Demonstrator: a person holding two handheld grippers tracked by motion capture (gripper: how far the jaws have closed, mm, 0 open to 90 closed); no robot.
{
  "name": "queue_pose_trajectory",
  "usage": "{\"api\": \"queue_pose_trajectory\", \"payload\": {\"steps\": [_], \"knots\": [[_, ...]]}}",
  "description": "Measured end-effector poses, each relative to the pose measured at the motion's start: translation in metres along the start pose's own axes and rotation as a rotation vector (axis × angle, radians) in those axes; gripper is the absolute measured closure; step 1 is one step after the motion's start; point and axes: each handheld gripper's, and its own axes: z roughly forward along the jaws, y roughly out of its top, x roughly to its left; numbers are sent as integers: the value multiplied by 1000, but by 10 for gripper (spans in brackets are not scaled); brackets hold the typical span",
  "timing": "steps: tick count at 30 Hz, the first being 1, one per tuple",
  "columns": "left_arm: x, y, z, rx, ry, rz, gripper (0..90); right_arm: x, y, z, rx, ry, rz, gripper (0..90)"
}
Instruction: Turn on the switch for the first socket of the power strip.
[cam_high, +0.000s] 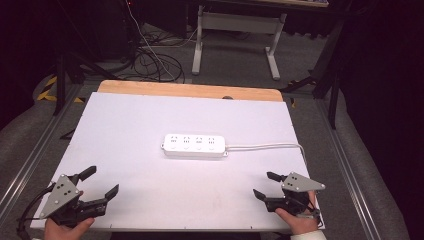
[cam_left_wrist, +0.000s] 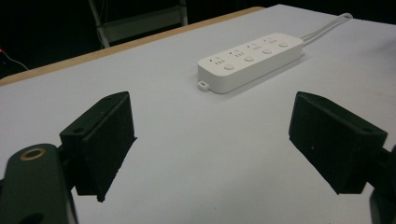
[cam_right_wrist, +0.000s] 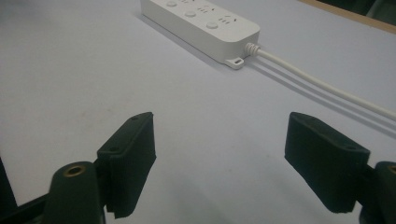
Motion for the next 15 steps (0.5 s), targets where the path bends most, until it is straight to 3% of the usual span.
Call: {"api": "queue_pose_trajectory", "payload": {"steps": [7, 15], "knots": [[0, 3, -3, 11, -11, -27, 133, 0, 0, -1, -3, 2, 0, 253], [-1, 3, -4, 9, 9, -2, 133, 0, 0, 0, -4, -1, -1, 253]]}}
